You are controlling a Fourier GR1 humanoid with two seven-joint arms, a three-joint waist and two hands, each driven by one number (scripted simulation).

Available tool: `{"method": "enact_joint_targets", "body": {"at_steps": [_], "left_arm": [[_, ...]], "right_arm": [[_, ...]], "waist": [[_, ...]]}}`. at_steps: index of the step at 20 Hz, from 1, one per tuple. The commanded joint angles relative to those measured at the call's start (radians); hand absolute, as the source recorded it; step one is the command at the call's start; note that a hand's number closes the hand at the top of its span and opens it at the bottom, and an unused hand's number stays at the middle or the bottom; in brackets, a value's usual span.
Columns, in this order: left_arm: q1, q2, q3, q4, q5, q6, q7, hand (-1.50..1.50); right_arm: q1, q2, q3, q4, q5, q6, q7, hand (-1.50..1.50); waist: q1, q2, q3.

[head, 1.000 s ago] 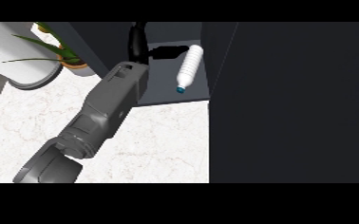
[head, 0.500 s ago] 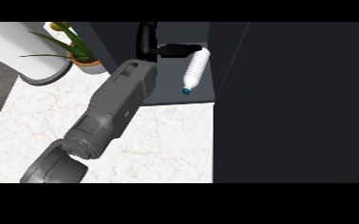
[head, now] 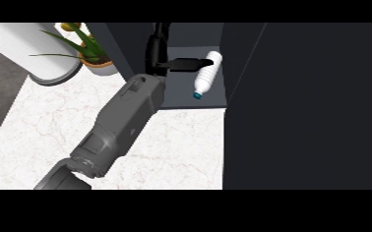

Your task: Pick up the bottled water, place it into the cabinet and close the cabinet

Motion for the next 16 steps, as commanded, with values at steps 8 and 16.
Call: {"method": "enact_joint_targets", "body": {"at_steps": [8, 16], "left_arm": [[0.314, -0.002, -0.231, -0.431, 0.106, -0.075, 0.052, -1.50], [0.532, 0.033, -0.336, -0.789, 0.050, -0.049, 0.096, -1.50]], "right_arm": [[0.054, 0.015, 0.050, -0.162, -0.024, -0.042, 0.089, -1.50], [0.051, 0.015, 0.075, -0.158, 0.052, -0.066, 0.091, -1.50]], "waist": [[0.021, -0.010, -0.001], [0.033, -0.009, 0.000]]}}
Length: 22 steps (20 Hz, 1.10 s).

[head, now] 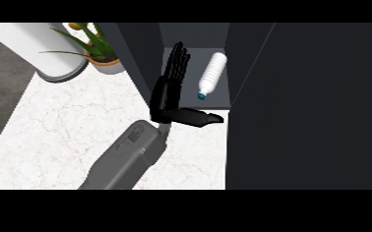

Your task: Pick up the bottled water, place it into the cabinet and close the cabinet

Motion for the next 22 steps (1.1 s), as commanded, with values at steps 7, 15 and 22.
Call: {"method": "enact_joint_targets", "body": {"at_steps": [7, 15, 22], "left_arm": [[0.327, 0.141, -0.110, -0.381, -0.020, -0.052, 0.061, 1.50], [0.516, 0.294, -0.091, -0.643, -0.004, -0.037, 0.110, -1.50], [0.672, 0.387, 0.003, -0.759, 0.036, -0.066, 0.051, -1.50]], "right_arm": [[0.026, -0.114, 0.024, -0.166, 0.044, 0.083, 0.054, -1.50], [0.072, -0.244, 0.106, -0.216, 0.168, 0.217, 0.023, 1.50], [0.051, -0.282, 0.189, -0.280, 0.250, 0.233, 0.002, 1.50]], "waist": [[0.007, 0.000, 0.000], [-0.001, -0.005, -0.001], [-0.007, -0.006, -0.002]]}}
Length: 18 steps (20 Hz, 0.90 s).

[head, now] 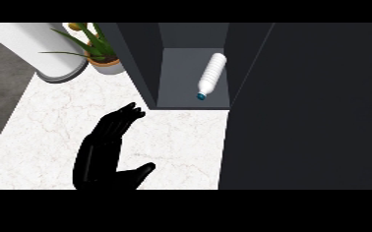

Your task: Pick up the bottled water, place it into the cabinet and close the cabinet

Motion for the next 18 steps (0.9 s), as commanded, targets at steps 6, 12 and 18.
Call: {"method": "enact_joint_targets", "body": {"at_steps": [6, 12, 18], "left_arm": [[0.182, 0.105, 0.108, -0.131, 0.119, -0.095, -0.015, -1.50], [0.268, 0.184, 0.181, -0.197, 0.172, -0.137, -0.006, -1.50], [0.320, 0.228, 0.214, -0.216, 0.199, -0.196, -0.012, -1.50]], "right_arm": [[-0.038, -0.103, 0.198, -0.197, 0.184, 0.061, 0.122, 1.50], [-0.122, -0.123, 0.283, -0.187, 0.220, 0.044, 0.175, 1.50], [-0.156, -0.087, 0.402, -0.151, 0.158, -0.021, 0.228, 1.50]], "waist": [[0.017, -0.001, -0.006], [0.035, -0.010, -0.010], [0.053, -0.001, -0.014]]}}
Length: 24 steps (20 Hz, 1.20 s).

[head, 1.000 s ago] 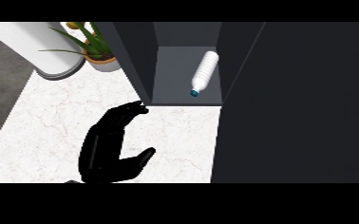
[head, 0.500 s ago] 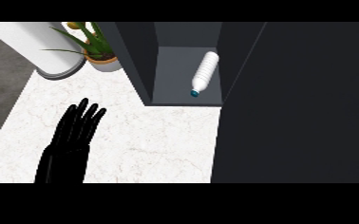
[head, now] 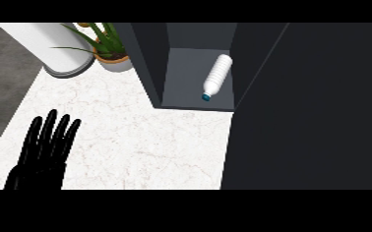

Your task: Pick up the bottled water, place it into the cabinet and close the cabinet

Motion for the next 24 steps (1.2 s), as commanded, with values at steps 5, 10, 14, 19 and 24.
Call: {"method": "enact_joint_targets", "body": {"at_steps": [5, 10, 14, 19, 24], "left_arm": [[0.087, 0.089, 0.081, -0.034, 0.064, -0.105, -0.002, -1.50], [0.094, 0.121, 0.097, -0.051, 0.090, -0.167, 0.007, -1.50], [0.116, 0.156, 0.141, -0.040, 0.106, -0.215, -0.005, -1.50], [0.112, 0.171, 0.151, -0.033, 0.117, -0.241, 0.003, -1.50], [0.101, 0.192, 0.165, -0.051, 0.119, -0.257, 0.010, -1.50]], "right_arm": [[-0.055, 0.074, 0.279, -0.074, 0.032, -0.031, 0.122, 1.50], [-0.126, 0.070, 0.271, -0.047, 0.017, -0.027, 0.156, 1.50], [-0.161, 0.062, 0.254, -0.037, 0.019, -0.039, 0.204, 1.50], [-0.228, 0.055, 0.226, -0.013, -0.006, -0.026, 0.219, 1.50], [-0.300, 0.032, 0.185, -0.004, 0.007, -0.010, 0.241, 1.50]], "waist": [[0.052, 0.018, 0.000], [0.091, 0.030, -0.001], [0.108, 0.034, -0.003], [0.144, 0.049, -0.006], [0.179, 0.052, -0.009]]}}
